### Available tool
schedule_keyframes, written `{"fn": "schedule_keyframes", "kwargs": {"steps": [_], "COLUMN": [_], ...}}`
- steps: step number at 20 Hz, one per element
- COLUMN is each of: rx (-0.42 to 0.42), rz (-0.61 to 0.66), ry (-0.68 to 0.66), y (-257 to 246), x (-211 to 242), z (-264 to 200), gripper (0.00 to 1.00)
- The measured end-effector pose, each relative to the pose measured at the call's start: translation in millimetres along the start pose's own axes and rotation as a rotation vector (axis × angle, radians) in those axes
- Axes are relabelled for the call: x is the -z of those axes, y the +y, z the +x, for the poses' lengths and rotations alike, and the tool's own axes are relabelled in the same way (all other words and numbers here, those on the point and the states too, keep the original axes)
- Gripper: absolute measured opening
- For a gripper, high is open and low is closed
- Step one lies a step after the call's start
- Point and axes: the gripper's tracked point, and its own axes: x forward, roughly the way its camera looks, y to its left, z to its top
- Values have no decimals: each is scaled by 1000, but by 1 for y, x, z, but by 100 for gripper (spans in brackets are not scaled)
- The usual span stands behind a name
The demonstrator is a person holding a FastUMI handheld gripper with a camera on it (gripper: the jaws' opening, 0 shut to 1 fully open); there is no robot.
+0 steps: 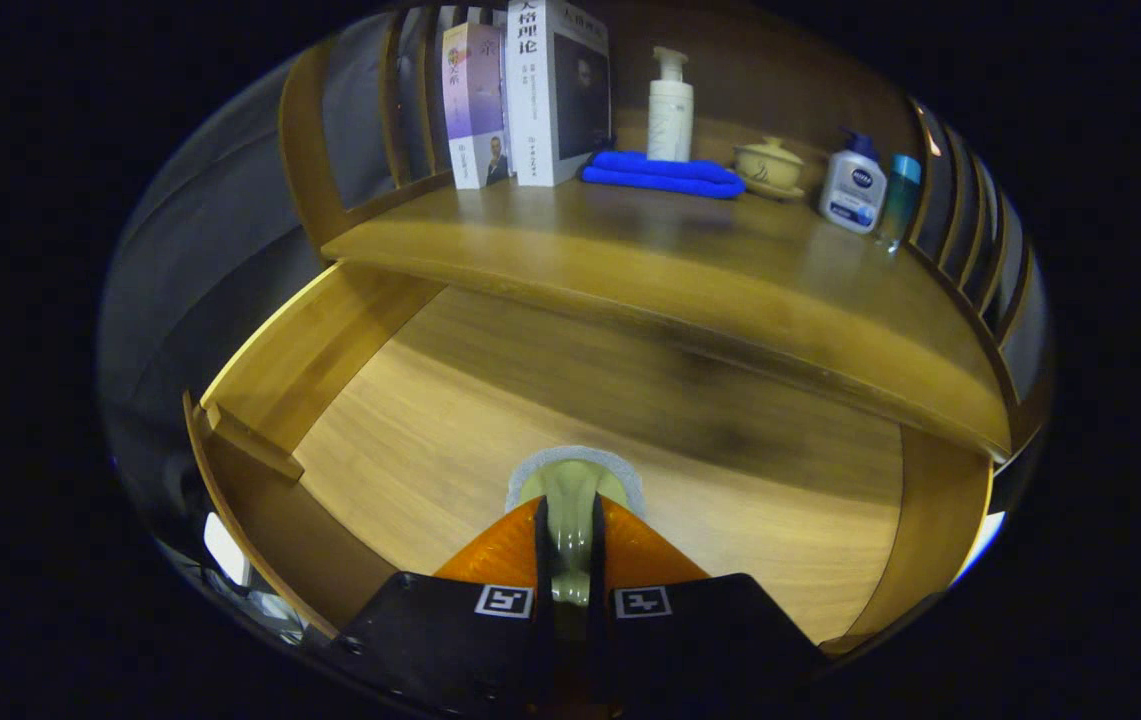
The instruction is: Pull open the drawer, take out the items inside it, and place them on the countertop above the cabinet.
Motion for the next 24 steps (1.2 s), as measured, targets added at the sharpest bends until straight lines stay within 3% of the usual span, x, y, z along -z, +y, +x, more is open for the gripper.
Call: {"fn": "schedule_keyframes", "kwargs": {"steps": [24], "rx": [49], "rz": [33], "ry": [-564], "y": [-16], "x": [-60], "z": [-105], "gripper": [15]}}
